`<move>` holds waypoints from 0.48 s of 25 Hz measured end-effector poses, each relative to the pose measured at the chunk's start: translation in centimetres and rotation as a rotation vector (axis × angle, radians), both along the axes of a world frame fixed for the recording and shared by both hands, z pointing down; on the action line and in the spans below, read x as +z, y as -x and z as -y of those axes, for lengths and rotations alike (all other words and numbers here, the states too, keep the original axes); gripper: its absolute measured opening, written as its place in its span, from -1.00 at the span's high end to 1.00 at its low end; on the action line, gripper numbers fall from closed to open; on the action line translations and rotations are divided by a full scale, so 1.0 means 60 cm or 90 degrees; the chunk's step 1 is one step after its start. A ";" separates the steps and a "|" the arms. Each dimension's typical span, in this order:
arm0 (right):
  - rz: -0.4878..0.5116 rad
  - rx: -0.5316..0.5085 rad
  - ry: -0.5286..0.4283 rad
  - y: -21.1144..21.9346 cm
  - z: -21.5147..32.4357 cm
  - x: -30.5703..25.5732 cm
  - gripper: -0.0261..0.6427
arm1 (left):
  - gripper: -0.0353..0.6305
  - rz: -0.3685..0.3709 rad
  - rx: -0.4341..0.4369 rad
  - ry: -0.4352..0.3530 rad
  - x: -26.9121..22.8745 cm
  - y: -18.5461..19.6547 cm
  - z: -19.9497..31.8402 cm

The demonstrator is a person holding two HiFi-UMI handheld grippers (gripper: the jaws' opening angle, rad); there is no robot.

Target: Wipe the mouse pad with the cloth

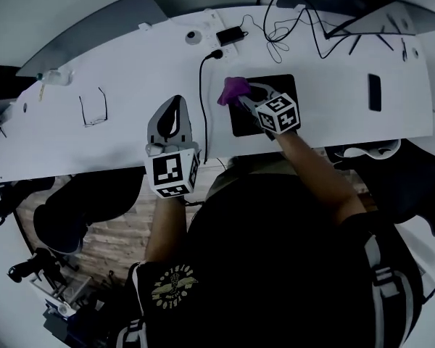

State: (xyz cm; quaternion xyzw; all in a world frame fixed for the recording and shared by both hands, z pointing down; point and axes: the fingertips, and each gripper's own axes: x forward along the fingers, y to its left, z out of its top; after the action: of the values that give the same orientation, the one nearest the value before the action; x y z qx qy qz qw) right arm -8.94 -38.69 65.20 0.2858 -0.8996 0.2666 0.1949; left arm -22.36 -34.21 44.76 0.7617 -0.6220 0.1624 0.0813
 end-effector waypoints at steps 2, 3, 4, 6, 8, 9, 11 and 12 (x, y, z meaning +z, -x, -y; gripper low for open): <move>-0.033 -0.004 0.032 -0.001 0.003 0.041 0.66 | 0.89 -0.002 -0.002 -0.007 -0.009 -0.004 0.006; -0.041 -0.003 0.049 -0.002 0.004 0.058 0.66 | 0.88 -0.005 -0.004 -0.007 -0.011 -0.005 0.008; -0.045 -0.001 0.064 -0.003 0.007 0.072 0.66 | 0.89 -0.012 -0.006 -0.003 -0.009 -0.005 0.009; -0.056 0.001 0.085 -0.007 0.013 0.095 0.66 | 0.89 -0.024 -0.008 0.009 0.000 -0.009 0.010; -0.083 0.004 0.092 -0.019 0.019 0.114 0.66 | 0.89 -0.025 -0.006 0.016 0.007 -0.015 0.015; -0.098 0.007 0.094 -0.029 0.022 0.123 0.66 | 0.89 -0.024 -0.004 0.016 0.008 -0.018 0.019; -0.120 0.021 0.104 -0.055 0.028 0.138 0.66 | 0.89 -0.022 0.001 0.014 0.008 -0.024 0.032; -0.127 0.032 0.112 -0.071 0.029 0.145 0.66 | 0.89 -0.020 0.005 0.014 0.009 -0.028 0.037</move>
State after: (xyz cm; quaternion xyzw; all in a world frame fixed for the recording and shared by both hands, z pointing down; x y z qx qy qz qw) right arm -4.70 -40.43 73.93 0.3154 -0.8414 0.3195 0.3009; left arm -20.69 -36.45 45.28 0.7656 -0.6159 0.1576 0.0987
